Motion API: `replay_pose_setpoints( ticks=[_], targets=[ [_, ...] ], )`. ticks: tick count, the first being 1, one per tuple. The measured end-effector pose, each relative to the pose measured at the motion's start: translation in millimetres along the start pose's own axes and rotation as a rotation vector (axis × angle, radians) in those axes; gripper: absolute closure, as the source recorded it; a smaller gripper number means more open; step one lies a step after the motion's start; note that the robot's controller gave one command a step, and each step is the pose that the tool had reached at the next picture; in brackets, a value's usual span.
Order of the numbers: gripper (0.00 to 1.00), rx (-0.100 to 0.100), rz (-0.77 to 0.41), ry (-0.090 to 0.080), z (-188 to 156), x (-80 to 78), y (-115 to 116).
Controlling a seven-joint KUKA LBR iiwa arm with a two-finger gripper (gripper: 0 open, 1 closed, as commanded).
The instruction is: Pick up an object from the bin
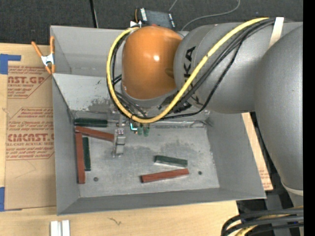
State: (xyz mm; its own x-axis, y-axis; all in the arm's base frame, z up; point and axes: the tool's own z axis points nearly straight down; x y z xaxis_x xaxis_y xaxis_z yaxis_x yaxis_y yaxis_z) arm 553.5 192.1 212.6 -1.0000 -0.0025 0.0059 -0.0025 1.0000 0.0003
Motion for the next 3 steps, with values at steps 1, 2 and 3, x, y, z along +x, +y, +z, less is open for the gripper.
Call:
replay_pose_setpoints(
  ticks=[1, 2, 3],
  targets=[
    [0.00, 0.003, 0.163, -0.001, 62.9, 21.7, -101.3],
    [0.00, 0.003, 0.153, 0.000, 146.1, 35.7, -193.8],
    [1.00, -0.002, 0.144, -0.003, 139.9, 33.1, -188.8]
  ],
)
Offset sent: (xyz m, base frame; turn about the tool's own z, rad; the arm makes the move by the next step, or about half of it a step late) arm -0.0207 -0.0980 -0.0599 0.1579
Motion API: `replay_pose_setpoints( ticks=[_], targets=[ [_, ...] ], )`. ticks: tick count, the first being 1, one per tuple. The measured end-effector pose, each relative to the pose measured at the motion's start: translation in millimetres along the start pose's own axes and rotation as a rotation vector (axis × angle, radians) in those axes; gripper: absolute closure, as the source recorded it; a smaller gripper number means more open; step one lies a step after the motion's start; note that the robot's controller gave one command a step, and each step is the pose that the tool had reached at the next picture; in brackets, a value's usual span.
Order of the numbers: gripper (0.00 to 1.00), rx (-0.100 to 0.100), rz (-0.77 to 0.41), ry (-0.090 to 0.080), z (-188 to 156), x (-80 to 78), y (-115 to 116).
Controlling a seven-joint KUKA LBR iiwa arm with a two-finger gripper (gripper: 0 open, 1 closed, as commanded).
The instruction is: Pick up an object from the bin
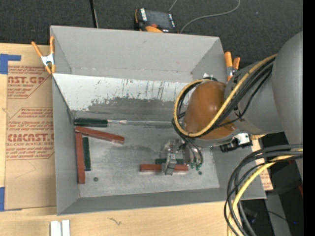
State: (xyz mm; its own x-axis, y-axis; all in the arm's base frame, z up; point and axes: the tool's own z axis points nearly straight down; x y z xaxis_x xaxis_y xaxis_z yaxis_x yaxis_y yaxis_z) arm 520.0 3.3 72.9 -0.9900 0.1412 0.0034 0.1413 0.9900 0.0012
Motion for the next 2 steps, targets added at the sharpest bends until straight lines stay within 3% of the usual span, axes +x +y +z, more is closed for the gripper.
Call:
replay_pose_setpoints(
  ticks=[1, 2],
  targets=[
    [1.00, 0.001, -0.019, -0.012, -161.4, 15.2, -23.9],
    [0.00, 0.000, -0.020, -0.005, -156.9, 16.4, -23.1]
  ],
)
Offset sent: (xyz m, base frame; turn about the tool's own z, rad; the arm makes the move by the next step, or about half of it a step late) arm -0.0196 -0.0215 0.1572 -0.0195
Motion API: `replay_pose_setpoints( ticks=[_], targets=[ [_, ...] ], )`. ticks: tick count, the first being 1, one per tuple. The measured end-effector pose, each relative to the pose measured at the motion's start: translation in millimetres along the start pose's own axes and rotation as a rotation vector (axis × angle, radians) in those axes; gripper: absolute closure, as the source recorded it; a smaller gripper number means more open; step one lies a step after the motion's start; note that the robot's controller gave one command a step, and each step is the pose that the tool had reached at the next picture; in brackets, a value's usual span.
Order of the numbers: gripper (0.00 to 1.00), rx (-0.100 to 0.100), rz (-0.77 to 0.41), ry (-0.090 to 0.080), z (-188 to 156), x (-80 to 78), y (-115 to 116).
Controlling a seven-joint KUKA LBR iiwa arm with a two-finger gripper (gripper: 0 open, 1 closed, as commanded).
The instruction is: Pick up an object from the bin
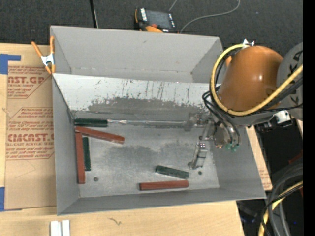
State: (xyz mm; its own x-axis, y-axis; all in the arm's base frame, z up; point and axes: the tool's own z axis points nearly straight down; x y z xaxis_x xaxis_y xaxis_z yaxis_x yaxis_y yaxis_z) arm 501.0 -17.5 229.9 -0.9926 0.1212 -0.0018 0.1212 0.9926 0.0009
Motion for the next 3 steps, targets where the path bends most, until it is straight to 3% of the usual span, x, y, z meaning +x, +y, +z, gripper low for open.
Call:
replay_pose_setpoints(
  ticks=[1, 2, 3],
  targets=[
    [0.00, 0.001, -0.107, 0.010, 164.4, 3.4, -4.5],
    [0.00, 0.000, -0.121, 0.002, 160.1, 12.1, 3.0],
    [1.00, -0.001, -0.120, 0.006, 157.8, 11.9, 3.0]
  ],
)
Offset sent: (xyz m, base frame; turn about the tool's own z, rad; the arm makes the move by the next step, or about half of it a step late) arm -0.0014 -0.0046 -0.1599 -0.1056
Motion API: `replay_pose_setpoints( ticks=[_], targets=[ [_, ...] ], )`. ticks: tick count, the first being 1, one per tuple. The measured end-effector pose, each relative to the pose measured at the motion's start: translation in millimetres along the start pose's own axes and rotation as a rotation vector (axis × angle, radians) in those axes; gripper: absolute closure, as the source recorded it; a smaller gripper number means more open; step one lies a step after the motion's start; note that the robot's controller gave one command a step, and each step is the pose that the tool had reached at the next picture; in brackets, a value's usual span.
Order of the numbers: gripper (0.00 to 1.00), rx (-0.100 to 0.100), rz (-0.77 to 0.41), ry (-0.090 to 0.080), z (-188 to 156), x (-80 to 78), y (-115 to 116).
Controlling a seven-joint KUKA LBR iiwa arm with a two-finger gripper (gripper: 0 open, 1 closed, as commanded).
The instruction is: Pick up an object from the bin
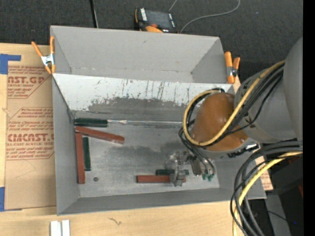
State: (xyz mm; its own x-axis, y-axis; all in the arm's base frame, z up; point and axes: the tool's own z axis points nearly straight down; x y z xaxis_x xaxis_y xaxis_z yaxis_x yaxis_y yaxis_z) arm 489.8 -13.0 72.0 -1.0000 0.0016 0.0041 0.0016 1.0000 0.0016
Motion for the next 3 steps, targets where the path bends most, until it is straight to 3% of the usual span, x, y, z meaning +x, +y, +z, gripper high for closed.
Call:
replay_pose_setpoints(
  ticks=[1, 2, 3],
  targets=[
    [1.00, 0.003, -0.626, -0.006, -1.4, -25.1, 11.6],
    [1.00, 0.020, -1.237, -0.023, -5.3, -44.3, 78.0],
    [1.00, 0.003, -1.268, -0.009, -140.3, -30.3, 116.1]
  ],
)
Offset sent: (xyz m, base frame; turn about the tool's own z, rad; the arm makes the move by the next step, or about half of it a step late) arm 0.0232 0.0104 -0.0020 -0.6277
